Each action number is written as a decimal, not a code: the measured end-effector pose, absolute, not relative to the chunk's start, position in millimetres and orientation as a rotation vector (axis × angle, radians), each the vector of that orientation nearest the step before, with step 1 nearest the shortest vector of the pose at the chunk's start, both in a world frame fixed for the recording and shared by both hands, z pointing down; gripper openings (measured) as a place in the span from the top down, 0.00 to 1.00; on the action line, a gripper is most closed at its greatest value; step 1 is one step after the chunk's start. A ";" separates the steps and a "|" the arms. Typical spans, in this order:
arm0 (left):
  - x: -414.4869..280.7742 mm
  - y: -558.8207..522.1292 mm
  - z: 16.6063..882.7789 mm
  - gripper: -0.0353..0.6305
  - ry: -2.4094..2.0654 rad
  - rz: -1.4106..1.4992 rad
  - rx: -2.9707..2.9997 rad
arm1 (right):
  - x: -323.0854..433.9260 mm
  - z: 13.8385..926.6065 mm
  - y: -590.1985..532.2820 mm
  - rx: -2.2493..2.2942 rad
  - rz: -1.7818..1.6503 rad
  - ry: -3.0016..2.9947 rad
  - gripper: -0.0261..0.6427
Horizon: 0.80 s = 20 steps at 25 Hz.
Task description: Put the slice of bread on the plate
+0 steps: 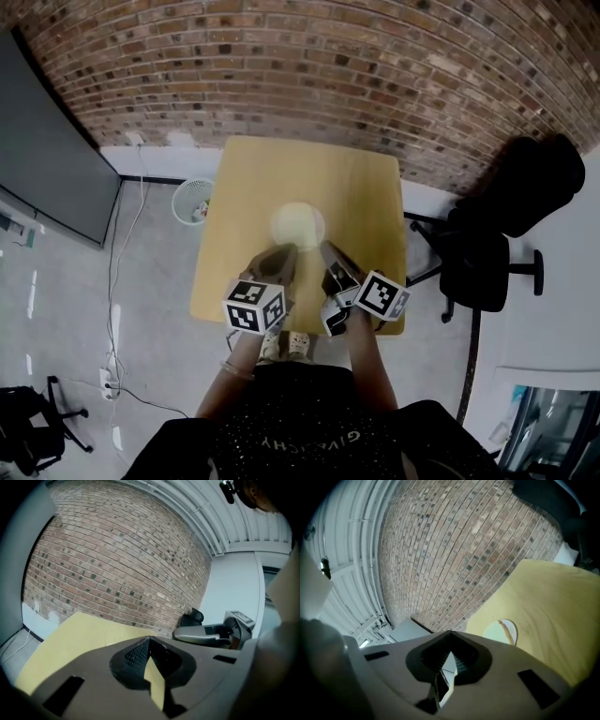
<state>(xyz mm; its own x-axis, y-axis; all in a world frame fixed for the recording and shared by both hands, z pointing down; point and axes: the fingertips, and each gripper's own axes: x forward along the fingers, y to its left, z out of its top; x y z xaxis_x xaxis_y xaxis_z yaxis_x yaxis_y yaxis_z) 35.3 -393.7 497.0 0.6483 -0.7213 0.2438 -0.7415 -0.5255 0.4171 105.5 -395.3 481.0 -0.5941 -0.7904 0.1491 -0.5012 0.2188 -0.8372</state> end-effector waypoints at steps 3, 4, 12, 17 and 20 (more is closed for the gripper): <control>36.2 -392.2 498.0 0.93 -1.151 0.065 2.375 | 104.7 485.0 -389.4 -1.252 -1.309 2.197 0.94; 36.2 -391.6 498.0 0.93 -1.153 0.067 2.374 | 104.7 485.0 -388.6 -1.253 -1.312 2.193 0.94; 35.1 -387.7 497.4 0.93 -1.154 0.069 2.382 | 111.7 485.6 -388.8 -1.304 -1.302 2.172 0.94; 35.2 -387.8 497.1 0.93 -1.154 0.067 2.378 | 105.4 486.5 -387.6 -1.315 -1.299 2.197 0.94; 33.5 -388.1 496.6 0.93 -1.158 0.068 2.375 | 102.6 486.8 -387.0 -1.318 -1.295 2.214 0.94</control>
<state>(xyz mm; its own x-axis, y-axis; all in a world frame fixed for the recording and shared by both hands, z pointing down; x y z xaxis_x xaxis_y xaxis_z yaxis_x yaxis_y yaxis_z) 33.5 -388.1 496.6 0.6380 -0.7274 0.2526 -0.7519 -0.5177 0.4083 102.6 -387.0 486.8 -0.5560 -0.8047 0.2079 -0.5758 0.1926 -0.7946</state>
